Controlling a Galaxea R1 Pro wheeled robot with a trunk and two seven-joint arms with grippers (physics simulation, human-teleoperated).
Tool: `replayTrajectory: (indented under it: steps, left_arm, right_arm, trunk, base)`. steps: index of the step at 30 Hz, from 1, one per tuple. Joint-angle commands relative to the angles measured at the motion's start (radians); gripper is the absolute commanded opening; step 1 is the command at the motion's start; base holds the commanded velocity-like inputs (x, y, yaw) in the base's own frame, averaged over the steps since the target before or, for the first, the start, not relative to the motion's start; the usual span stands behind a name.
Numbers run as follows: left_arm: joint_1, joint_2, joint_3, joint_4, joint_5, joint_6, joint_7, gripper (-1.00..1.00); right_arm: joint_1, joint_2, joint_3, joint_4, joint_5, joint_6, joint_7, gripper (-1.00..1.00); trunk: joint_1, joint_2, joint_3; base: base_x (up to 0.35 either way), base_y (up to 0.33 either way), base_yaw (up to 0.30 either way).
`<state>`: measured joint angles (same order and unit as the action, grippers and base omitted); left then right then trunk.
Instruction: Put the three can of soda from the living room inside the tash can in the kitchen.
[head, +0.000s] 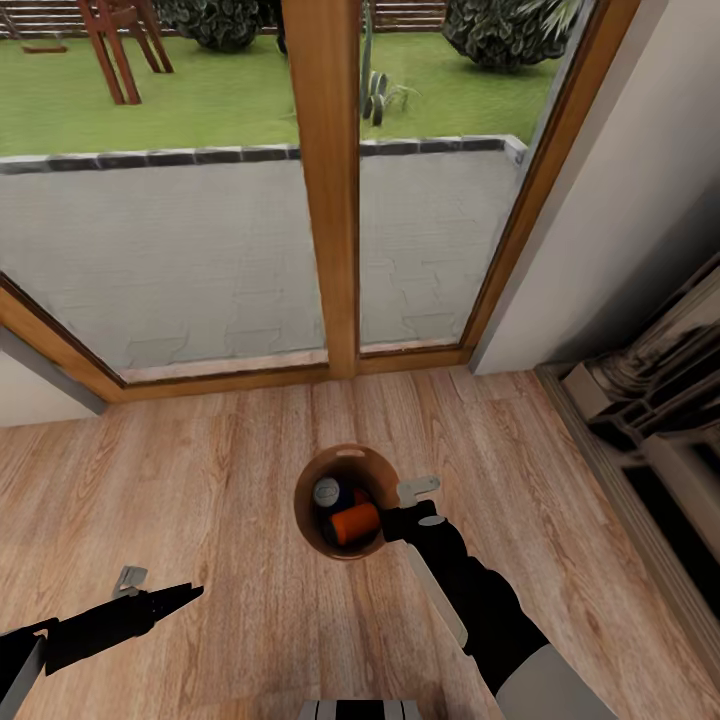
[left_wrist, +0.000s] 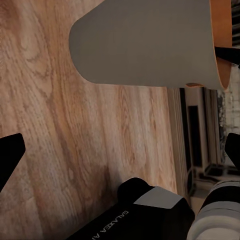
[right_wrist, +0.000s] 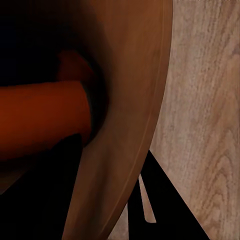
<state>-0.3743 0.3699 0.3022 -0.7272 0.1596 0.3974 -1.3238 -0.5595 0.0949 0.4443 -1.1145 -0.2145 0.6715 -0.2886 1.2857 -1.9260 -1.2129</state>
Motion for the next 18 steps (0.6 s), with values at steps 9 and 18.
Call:
replayTrajectory:
  steps: [9, 18]
  left_arm:
    - [0.0, 0.0, 0.0, 0.0, 0.001, 0.0, 0.0, 1.0]
    - [0.0, 0.0, -0.001, 0.0, 0.001, 0.0, 0.0, 1.0]
  right_arm:
    - [0.0, 0.0, 0.001, -0.001, -0.005, -0.004, 0.0, -1.0]
    - [0.0, 0.0, 0.001, -0.001, -0.005, -0.004, 0.0, -1.0]
  trunk:
    - [0.011, -0.021, -0.009]
    - [0.027, -0.049, -0.022]
  base:
    - [0.0, 0.0, 0.0]
    - [0.0, 0.0, 0.0]
